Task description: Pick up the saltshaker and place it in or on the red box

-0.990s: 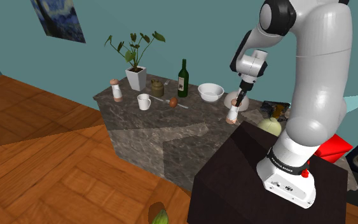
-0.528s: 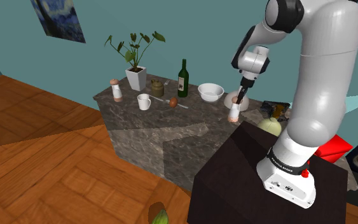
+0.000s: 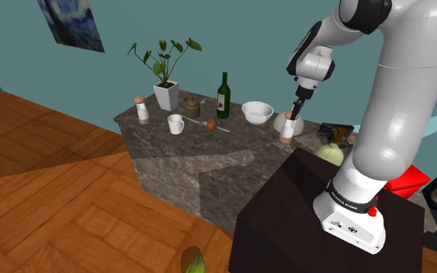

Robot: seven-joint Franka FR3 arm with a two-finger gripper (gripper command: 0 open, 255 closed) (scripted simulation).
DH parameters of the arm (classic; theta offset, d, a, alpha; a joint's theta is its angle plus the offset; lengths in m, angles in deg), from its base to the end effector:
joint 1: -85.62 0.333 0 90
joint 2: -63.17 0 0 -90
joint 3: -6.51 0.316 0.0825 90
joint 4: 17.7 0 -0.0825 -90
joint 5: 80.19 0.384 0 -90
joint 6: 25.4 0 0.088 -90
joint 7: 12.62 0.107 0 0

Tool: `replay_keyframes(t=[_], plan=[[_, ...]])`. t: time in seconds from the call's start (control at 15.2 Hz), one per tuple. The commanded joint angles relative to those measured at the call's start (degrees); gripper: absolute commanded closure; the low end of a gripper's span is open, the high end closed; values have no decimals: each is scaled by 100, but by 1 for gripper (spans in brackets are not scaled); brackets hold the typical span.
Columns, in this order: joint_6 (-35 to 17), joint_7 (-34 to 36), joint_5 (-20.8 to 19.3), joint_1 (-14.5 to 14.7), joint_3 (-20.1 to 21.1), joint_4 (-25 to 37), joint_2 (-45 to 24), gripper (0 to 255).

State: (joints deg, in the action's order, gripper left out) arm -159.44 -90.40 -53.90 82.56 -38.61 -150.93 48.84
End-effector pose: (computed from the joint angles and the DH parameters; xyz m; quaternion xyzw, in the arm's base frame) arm 0.3357 -0.3745 0.2511 -0.9921 -0.0867 -0.0270 0.0867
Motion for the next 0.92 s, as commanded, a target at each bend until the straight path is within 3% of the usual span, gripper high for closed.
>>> replay_keyframes(t=[0.0,0.86], plan=[[87,148,-204,75,-100,-12,176,255],[814,1099,-1419,348,-433,165,1240,255]])
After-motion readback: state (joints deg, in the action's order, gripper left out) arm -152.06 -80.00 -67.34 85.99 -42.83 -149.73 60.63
